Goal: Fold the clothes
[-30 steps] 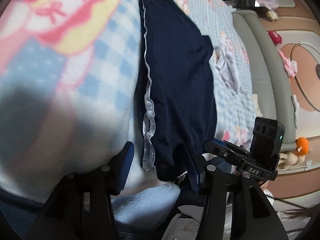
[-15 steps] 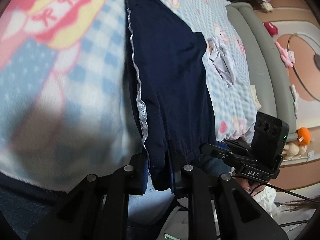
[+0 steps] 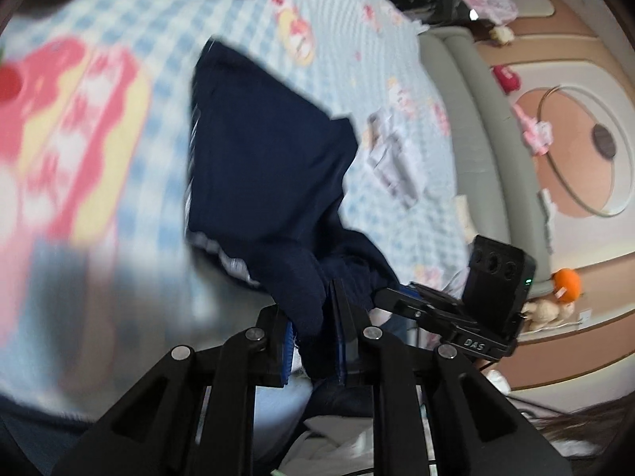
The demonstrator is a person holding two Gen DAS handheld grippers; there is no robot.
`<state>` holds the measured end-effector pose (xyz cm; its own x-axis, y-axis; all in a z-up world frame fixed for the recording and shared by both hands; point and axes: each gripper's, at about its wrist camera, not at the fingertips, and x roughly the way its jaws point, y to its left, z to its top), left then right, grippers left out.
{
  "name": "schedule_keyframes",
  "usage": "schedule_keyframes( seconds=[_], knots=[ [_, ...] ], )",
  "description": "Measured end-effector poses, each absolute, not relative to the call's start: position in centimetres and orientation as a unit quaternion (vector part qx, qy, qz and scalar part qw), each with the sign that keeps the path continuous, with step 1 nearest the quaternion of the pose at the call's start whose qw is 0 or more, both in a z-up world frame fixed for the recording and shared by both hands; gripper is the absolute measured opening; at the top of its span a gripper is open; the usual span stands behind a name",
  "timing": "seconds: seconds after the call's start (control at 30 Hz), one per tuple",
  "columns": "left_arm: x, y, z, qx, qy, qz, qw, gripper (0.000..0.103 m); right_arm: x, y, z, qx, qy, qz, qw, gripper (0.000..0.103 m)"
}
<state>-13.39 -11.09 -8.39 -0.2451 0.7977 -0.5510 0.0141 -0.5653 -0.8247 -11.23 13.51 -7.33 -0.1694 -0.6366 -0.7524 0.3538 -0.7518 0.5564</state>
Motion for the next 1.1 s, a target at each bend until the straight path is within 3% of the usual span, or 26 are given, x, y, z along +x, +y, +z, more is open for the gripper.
schedule_keyframes(
  seconds=[0.07, 0.1, 0.13, 0.17, 0.27, 0.47, 0.67, 0.8, 0.87, 0.93, 1.0, 1.1],
  knots=[
    [-15.5, -11.8, -8.3, -0.534, -0.390, 0.700, 0.269, 0.037, -13.3, 13.4, -6.9, 0.547, -0.149, -0.757, 0.325, 0.030],
    [-16.3, -12.2, -8.4, -0.529, -0.402, 0.700, 0.262, 0.051, -14.1, 13.4, -6.7, 0.544, -0.159, -0.758, 0.323, 0.036],
    [-17.1, -12.5, -8.6, -0.523, -0.416, 0.699, 0.255, 0.052, -15.0, 13.4, -6.6, 0.540, -0.172, -0.760, 0.317, 0.042],
    [-17.9, -12.9, -8.6, -0.516, -0.431, 0.697, 0.249, 0.052, -15.9, 13.5, -6.4, 0.536, -0.186, -0.763, 0.310, 0.048],
    [-18.3, -13.6, -7.5, -0.493, -0.421, 0.722, 0.243, 0.053, -16.6, 14.2, -5.4, 0.520, -0.206, -0.773, 0.299, 0.049],
    [-17.7, -13.0, -7.1, -0.496, -0.300, 0.782, 0.230, 0.051, -16.6, 15.3, -5.1, 0.508, -0.121, -0.816, 0.248, 0.050],
    [-18.2, -10.8, -7.3, -0.493, -0.174, 0.823, 0.223, 0.051, -16.8, 13.4, -6.1, 0.519, -0.001, -0.816, 0.255, 0.050],
    [-19.7, -9.6, -9.0, -0.521, -0.131, 0.820, 0.197, 0.051, -18.6, 12.0, -8.0, 0.536, 0.016, -0.804, 0.257, 0.050],
    [-20.1, -9.3, -9.5, -0.527, -0.119, 0.819, 0.194, 0.045, -19.5, 11.5, -9.0, 0.546, 0.011, -0.795, 0.263, 0.050],
    [-20.2, -9.1, -9.6, -0.528, -0.107, 0.819, 0.196, 0.025, -20.0, 10.9, -9.3, 0.548, 0.011, -0.792, 0.270, 0.045],
    [-20.3, -9.2, -9.3, -0.527, -0.106, 0.820, 0.196, 0.016, -20.2, 10.6, -9.2, 0.543, 0.008, -0.793, 0.277, 0.016],
    [-20.0, -9.4, -7.6, -0.508, -0.103, 0.833, 0.194, 0.014, -20.0, 10.6, -7.7, 0.521, -0.002, -0.804, 0.287, 0.010]
  ],
)
